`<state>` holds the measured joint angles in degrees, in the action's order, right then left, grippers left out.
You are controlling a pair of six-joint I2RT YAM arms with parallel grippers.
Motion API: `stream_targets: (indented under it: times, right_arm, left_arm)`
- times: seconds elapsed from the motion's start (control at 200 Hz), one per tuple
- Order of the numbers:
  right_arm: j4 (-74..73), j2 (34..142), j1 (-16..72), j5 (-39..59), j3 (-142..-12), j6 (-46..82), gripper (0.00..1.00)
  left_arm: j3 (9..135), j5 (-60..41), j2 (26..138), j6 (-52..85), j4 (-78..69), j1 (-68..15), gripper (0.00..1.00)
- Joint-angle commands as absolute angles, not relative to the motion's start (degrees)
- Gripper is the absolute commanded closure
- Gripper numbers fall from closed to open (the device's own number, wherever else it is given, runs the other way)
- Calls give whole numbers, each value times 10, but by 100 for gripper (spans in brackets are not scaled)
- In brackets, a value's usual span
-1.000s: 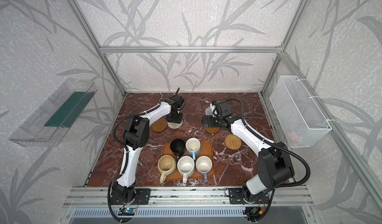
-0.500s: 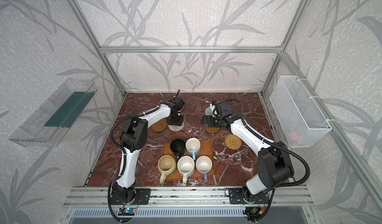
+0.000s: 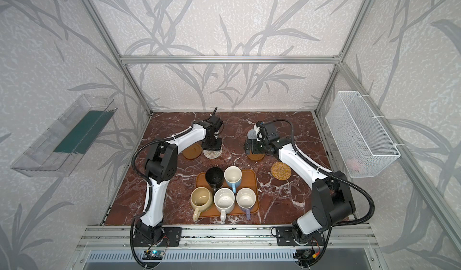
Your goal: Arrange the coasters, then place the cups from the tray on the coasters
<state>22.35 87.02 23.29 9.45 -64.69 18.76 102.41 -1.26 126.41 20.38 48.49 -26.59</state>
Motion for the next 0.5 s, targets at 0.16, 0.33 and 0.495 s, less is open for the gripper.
stream_targets:
  times: [0.16, 0.33, 0.495]
  right_arm:
    - [215, 812, 230, 68, -625, 180, 1]
    - [233, 802, 230, 57, -626, 176, 1]
    - [229, 782, 229, 49, -606, 179, 1]
  left_arm:
    - [1047, -18, 1166, 203, 504, -269, 38]
    - [1011, -77, 1104, 214, 459, -261, 25]
    - [935, -217, 1039, 251, 351, -226, 2]
